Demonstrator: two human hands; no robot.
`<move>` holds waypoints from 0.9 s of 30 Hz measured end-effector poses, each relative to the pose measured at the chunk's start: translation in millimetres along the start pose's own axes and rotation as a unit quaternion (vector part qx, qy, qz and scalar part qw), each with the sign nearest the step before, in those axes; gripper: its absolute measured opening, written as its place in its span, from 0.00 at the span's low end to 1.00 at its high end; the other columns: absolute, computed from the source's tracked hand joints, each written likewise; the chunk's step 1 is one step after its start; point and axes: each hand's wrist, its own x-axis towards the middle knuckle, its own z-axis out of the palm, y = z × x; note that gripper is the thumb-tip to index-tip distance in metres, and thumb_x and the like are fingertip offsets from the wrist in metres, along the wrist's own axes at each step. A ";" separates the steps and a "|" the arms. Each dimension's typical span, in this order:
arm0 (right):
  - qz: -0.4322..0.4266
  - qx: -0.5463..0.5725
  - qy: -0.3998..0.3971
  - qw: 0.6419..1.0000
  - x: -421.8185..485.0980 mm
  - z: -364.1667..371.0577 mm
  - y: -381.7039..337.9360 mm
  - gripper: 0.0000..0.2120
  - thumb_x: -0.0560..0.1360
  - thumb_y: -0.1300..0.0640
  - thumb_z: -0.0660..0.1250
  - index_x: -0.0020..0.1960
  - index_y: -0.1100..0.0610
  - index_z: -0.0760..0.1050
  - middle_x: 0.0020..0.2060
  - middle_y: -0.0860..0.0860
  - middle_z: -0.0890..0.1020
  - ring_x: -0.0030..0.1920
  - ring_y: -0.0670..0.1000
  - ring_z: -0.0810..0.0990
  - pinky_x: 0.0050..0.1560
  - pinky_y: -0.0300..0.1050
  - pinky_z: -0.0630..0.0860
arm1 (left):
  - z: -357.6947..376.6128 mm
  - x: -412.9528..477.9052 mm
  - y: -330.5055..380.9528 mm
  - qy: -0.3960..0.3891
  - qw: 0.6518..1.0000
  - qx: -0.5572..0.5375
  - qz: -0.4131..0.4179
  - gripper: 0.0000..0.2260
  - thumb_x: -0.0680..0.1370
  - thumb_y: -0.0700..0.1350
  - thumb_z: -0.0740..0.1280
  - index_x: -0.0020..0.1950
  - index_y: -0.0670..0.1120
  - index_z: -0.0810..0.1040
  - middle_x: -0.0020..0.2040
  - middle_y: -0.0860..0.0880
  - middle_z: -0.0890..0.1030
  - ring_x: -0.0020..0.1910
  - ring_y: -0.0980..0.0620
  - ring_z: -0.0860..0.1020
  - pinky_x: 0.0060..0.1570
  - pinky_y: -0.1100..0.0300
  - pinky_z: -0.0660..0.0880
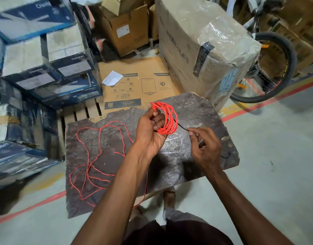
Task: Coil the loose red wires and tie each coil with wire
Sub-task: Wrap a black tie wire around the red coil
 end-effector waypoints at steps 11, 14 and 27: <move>-0.017 0.044 0.006 0.999 19.4 9.6 -11.0 0.08 0.78 0.66 0.70 0.55 0.62 0.85 0.43 0.53 0.82 0.37 0.47 0.77 0.33 0.43 0.76 | 12.5 -12.3 -4.7 0.065 0.991 0.080 -0.084 0.20 0.86 0.46 0.54 0.35 0.44 0.67 0.21 0.51 0.62 0.16 0.57 0.61 0.18 0.68 0.62; -0.024 0.044 0.000 0.999 23.0 7.7 -6.9 0.07 0.79 0.66 0.70 0.55 0.63 0.85 0.44 0.55 0.83 0.39 0.52 0.80 0.37 0.47 0.79 | 14.4 -11.3 -5.9 0.074 0.990 0.085 -0.089 0.21 0.86 0.46 0.54 0.34 0.44 0.68 0.21 0.51 0.63 0.16 0.57 0.62 0.18 0.68 0.62; 0.034 0.029 0.000 0.999 21.9 -4.6 4.2 0.08 0.77 0.70 0.71 0.52 0.61 0.85 0.47 0.55 0.82 0.46 0.45 0.81 0.41 0.35 0.76 | 28.3 -10.5 -10.8 0.071 0.988 0.107 -0.085 0.21 0.86 0.47 0.56 0.34 0.43 0.68 0.21 0.51 0.63 0.16 0.58 0.61 0.17 0.70 0.60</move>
